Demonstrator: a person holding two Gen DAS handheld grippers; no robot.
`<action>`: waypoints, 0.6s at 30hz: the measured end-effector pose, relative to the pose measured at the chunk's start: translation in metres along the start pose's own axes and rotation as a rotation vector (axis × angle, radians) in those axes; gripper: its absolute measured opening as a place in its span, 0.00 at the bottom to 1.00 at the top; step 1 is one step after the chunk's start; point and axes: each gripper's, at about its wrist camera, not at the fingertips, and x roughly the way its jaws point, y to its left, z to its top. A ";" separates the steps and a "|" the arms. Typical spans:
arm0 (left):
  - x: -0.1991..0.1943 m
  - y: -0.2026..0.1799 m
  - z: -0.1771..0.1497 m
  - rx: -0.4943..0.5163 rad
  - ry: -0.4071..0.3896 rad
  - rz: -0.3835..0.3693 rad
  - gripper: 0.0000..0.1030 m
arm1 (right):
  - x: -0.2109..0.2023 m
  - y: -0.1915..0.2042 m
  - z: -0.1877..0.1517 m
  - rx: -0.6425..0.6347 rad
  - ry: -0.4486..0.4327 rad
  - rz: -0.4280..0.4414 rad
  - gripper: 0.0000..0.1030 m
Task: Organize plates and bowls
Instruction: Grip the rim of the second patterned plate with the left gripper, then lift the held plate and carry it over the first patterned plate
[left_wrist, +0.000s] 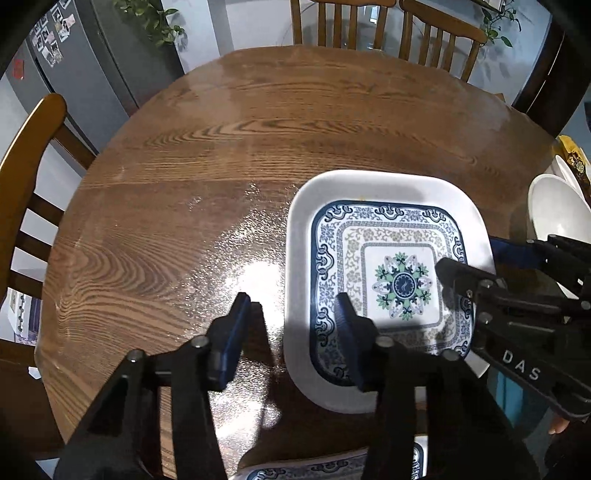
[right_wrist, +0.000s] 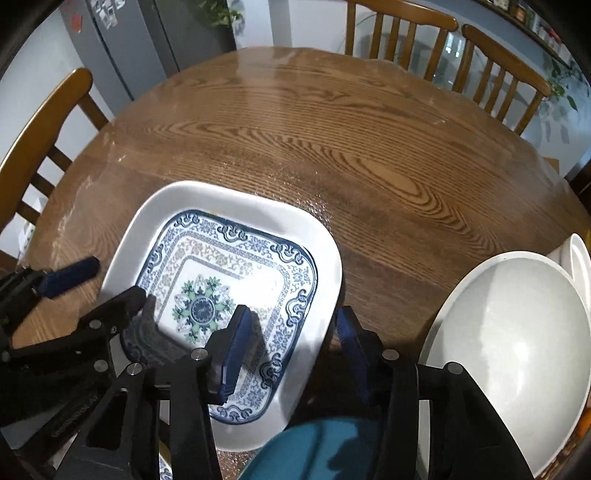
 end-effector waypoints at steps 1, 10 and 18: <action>0.002 -0.001 0.000 0.002 0.002 -0.005 0.37 | -0.002 0.001 0.000 -0.006 -0.001 -0.010 0.42; 0.004 -0.011 -0.003 0.006 0.000 -0.028 0.18 | 0.000 -0.002 0.005 -0.020 0.002 -0.045 0.21; 0.002 -0.001 -0.002 -0.028 -0.015 -0.018 0.08 | -0.001 -0.003 0.006 0.000 -0.035 -0.057 0.12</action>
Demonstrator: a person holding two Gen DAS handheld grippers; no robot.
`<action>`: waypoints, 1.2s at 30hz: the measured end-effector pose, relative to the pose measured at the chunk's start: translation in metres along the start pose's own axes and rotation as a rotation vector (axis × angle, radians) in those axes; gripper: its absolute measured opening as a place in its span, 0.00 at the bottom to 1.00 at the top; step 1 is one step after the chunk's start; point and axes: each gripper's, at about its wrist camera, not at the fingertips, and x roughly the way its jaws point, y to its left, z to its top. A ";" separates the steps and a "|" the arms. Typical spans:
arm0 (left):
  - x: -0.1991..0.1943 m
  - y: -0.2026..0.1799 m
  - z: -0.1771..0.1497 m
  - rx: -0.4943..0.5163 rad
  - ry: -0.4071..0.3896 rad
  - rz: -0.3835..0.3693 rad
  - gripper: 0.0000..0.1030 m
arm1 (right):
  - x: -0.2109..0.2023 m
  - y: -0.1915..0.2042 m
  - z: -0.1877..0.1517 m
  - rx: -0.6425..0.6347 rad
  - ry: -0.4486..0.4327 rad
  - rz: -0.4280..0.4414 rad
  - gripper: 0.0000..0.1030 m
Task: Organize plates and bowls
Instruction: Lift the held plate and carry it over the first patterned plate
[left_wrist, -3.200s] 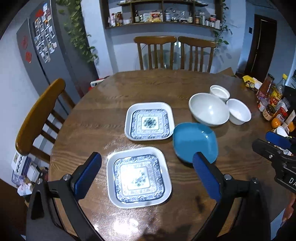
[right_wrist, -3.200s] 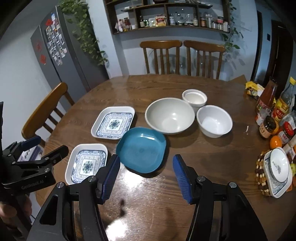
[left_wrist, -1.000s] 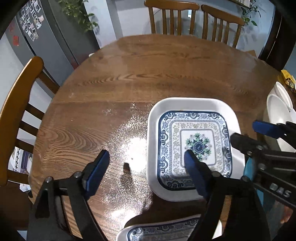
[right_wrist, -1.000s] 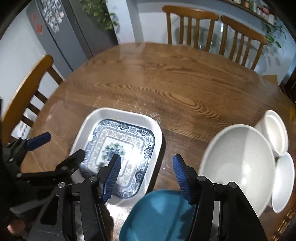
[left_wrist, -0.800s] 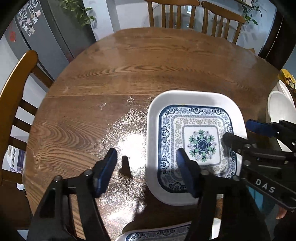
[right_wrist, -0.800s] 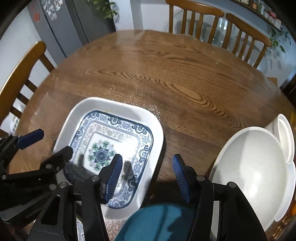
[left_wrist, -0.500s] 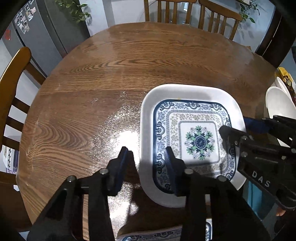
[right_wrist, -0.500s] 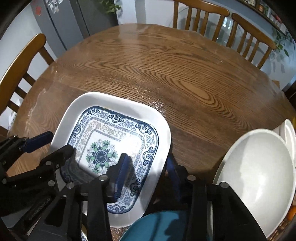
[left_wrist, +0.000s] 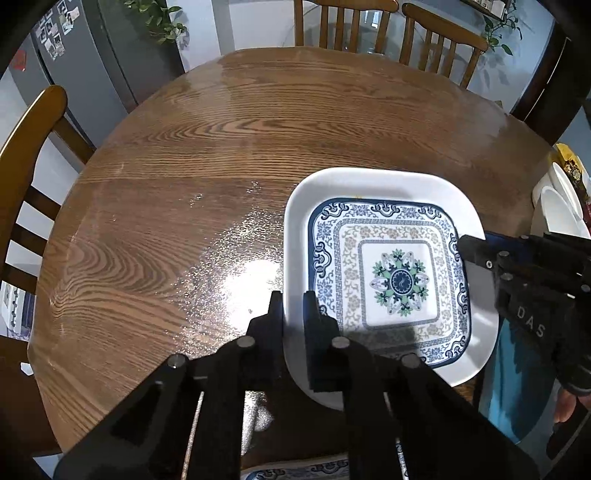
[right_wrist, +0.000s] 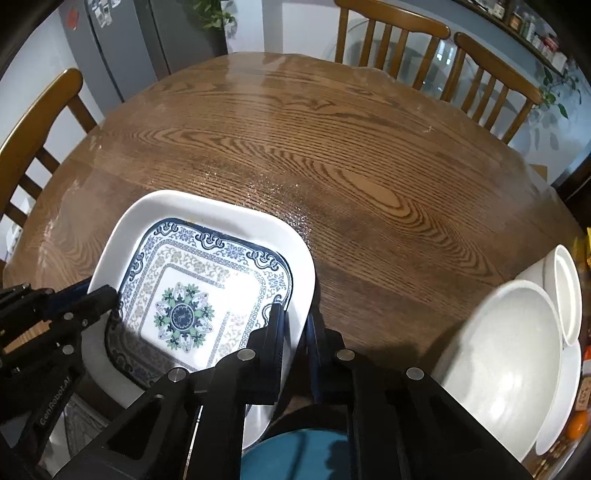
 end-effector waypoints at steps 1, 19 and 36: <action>-0.003 0.001 -0.001 -0.004 -0.009 0.001 0.08 | -0.004 0.001 0.000 -0.004 -0.014 -0.005 0.12; -0.096 0.006 -0.033 -0.049 -0.159 -0.029 0.08 | -0.107 0.008 -0.030 0.006 -0.187 0.057 0.11; -0.136 0.001 -0.095 -0.071 -0.170 0.013 0.09 | -0.148 0.023 -0.097 -0.025 -0.204 0.098 0.11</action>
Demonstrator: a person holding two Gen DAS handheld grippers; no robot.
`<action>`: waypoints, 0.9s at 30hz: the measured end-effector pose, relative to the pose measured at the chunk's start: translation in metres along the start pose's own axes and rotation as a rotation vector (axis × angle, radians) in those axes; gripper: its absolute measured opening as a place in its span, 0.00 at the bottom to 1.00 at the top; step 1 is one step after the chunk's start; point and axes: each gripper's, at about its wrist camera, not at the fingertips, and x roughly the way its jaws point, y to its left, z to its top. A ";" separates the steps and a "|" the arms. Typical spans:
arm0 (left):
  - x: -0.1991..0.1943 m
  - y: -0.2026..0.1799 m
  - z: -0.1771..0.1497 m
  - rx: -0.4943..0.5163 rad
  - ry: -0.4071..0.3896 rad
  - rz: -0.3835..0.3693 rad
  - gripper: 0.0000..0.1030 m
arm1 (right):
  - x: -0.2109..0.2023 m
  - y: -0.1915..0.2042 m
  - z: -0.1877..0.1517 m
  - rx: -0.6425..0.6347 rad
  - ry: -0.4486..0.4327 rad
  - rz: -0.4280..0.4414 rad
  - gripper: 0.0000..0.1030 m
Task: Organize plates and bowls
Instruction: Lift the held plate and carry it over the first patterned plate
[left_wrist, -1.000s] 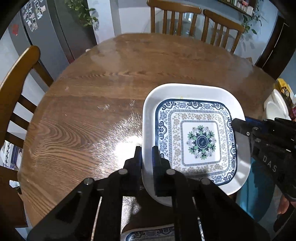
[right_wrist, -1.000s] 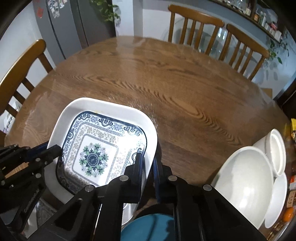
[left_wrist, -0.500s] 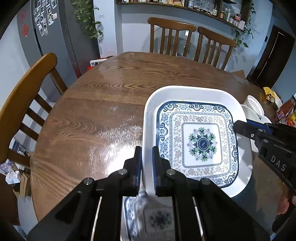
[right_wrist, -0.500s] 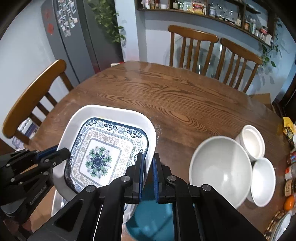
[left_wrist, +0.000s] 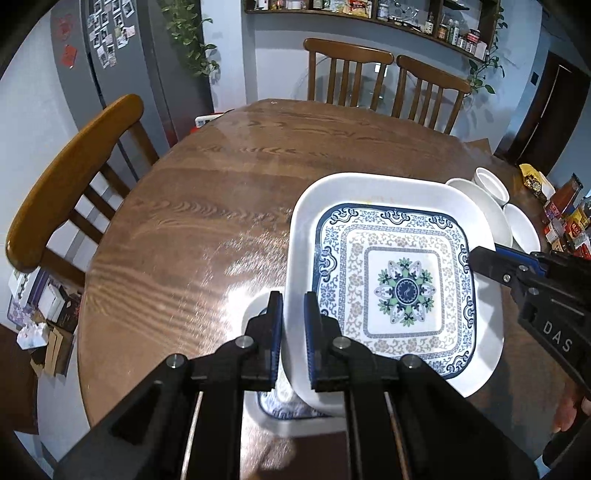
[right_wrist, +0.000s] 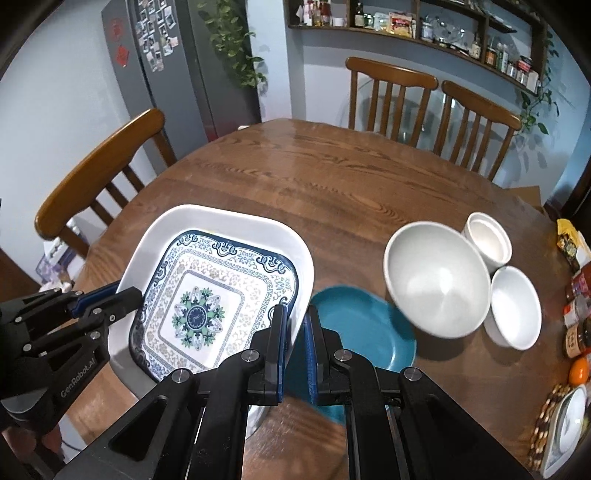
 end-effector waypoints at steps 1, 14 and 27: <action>-0.002 0.001 -0.003 -0.004 0.002 0.005 0.09 | 0.000 0.002 -0.002 -0.004 0.002 0.005 0.11; 0.008 0.026 -0.041 -0.077 0.073 0.074 0.09 | 0.020 0.034 -0.024 -0.063 0.074 0.066 0.11; 0.047 0.032 -0.060 -0.090 0.168 0.083 0.09 | 0.063 0.041 -0.037 -0.074 0.186 0.059 0.11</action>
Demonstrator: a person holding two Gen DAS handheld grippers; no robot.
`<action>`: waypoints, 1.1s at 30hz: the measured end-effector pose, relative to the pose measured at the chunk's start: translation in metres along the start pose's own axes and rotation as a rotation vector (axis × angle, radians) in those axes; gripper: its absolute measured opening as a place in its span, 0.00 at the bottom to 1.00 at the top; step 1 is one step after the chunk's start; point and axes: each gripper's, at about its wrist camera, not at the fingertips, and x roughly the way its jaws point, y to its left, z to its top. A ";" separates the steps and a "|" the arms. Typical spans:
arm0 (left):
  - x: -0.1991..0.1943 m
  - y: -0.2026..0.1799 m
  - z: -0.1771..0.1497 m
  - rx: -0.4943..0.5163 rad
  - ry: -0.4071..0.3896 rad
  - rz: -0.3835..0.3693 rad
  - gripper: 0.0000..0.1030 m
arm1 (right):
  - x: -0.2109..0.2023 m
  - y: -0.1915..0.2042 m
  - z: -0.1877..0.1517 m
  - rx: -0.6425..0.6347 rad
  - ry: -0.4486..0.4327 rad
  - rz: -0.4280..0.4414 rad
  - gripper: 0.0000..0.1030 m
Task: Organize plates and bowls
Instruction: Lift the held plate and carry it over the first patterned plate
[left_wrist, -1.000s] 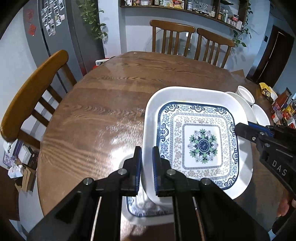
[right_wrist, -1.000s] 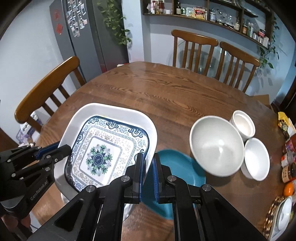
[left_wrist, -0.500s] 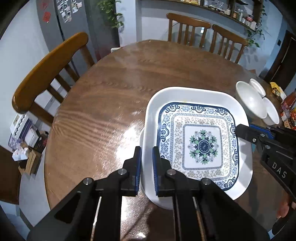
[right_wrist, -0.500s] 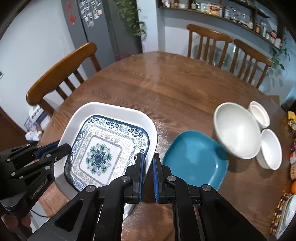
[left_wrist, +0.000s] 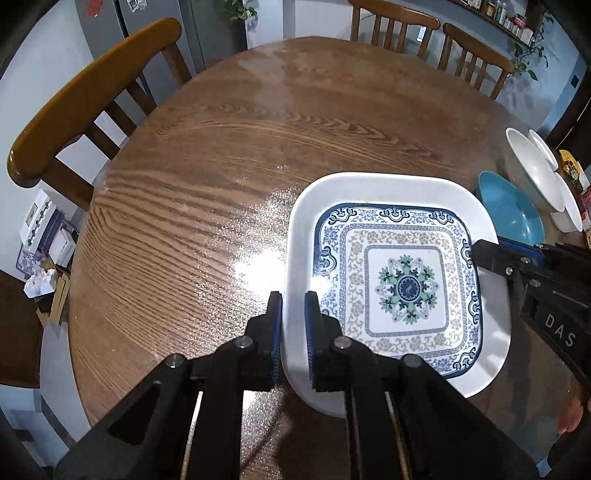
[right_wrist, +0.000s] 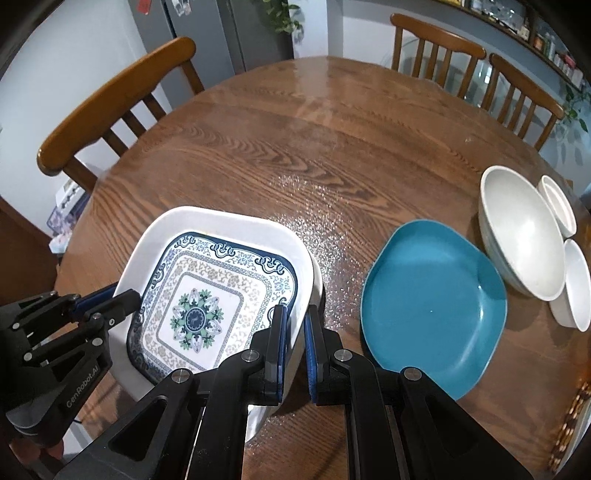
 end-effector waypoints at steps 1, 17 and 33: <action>0.001 -0.001 0.000 0.004 0.001 0.003 0.09 | 0.001 0.000 0.000 -0.002 0.003 -0.005 0.11; 0.013 -0.003 0.000 0.044 0.018 0.016 0.10 | 0.013 0.005 0.004 -0.002 0.037 -0.044 0.11; 0.010 -0.013 0.003 0.080 -0.005 0.050 0.12 | 0.016 0.008 0.000 -0.002 0.040 -0.085 0.12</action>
